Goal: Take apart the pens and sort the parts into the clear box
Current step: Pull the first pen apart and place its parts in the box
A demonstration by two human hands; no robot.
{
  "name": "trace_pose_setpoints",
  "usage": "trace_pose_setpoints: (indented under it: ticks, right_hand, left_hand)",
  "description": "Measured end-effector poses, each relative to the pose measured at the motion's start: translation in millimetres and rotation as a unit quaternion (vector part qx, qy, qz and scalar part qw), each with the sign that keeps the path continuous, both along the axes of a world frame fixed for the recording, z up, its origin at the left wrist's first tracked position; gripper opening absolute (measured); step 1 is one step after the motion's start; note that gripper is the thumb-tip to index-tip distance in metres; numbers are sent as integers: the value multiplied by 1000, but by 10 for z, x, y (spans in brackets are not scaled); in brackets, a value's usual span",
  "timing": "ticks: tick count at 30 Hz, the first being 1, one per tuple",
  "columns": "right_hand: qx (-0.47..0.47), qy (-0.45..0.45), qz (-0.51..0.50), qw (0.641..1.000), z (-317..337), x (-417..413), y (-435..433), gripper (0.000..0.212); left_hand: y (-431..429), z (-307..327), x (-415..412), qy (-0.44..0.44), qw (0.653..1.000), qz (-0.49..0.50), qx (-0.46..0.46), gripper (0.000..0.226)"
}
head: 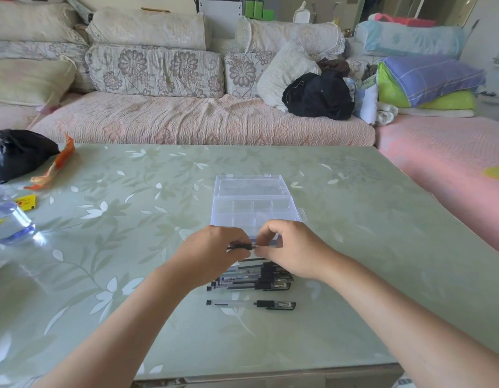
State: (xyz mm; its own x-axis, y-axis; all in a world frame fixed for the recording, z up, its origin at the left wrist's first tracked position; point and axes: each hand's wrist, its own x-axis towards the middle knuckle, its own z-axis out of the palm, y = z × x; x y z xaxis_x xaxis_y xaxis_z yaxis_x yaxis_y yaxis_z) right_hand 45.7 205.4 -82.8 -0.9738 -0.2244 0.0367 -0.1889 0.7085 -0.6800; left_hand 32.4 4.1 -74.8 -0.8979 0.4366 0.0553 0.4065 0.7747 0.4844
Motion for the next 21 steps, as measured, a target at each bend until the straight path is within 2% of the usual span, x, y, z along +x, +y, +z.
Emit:
trace_pose_setpoints:
  ticks: [6,11,15,19,21]
  right_hand:
    - [15,-22,-3,1000,-31,-11,-11,31]
    - [14,-2,-4,1000,1,0,-10,13]
    - [26,-5,-1,1000,-9,13,-15,12]
    - [49,83,1,995,-9,26,-20,14]
    - [29,65,-2,997,-11,26,-8,13]
  left_hand:
    - [1,17,26,15,1000,2,-19,6]
    - [12,31,33,10,1000,2,-20,8]
    - [14,30,45,9,1000,-1,-24,8]
    - [4,-3,31,-11,1000,5,24,6]
    - [2,-4,30,-10,999,4,33,7]
